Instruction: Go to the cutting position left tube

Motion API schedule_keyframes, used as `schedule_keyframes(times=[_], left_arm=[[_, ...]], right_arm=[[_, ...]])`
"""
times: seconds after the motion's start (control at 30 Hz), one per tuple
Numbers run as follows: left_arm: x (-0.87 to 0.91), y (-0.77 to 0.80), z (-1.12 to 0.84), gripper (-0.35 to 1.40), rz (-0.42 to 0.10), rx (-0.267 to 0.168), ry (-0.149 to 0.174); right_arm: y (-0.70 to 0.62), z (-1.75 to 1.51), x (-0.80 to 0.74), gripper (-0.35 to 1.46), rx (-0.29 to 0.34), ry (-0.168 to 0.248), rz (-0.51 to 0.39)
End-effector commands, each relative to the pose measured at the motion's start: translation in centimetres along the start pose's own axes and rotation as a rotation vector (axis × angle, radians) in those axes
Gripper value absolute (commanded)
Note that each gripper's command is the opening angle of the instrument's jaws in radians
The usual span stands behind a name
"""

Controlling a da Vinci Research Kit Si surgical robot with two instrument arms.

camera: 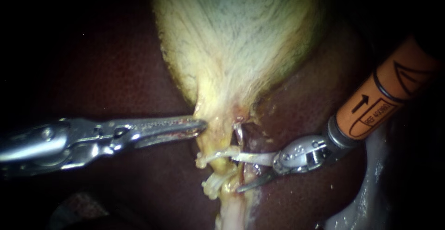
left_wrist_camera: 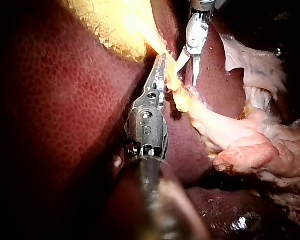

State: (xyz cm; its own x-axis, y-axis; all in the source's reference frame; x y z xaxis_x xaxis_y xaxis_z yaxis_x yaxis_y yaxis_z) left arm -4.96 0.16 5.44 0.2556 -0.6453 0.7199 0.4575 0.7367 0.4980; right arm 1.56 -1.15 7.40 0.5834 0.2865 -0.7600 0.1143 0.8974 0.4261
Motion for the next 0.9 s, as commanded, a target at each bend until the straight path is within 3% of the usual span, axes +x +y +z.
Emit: schedule_keyframes(times=[0.03,0.33,0.53,0.9], left_arm=[[0.01,0.0,0.01,-0.05,0.001,0.0,0.0],[0.06,0.12,0.06,-0.05,0.002,0.003,0.0],[0.08,0.14,0.09,-0.05,0.002,0.002,0.0],[0.06,0.08,0.09,-0.05,0.003,0.003,0.0]], right_arm=[[-0.01,0.04,0.0,1.33,0.013,0.013,0.0],[-0.12,0.33,0.26,1.31,0.082,0.08,-0.015],[-0.1,0.57,0.41,1.3,0.115,0.117,0.011],[-0.09,0.76,0.49,1.28,0.148,0.156,0.179]])
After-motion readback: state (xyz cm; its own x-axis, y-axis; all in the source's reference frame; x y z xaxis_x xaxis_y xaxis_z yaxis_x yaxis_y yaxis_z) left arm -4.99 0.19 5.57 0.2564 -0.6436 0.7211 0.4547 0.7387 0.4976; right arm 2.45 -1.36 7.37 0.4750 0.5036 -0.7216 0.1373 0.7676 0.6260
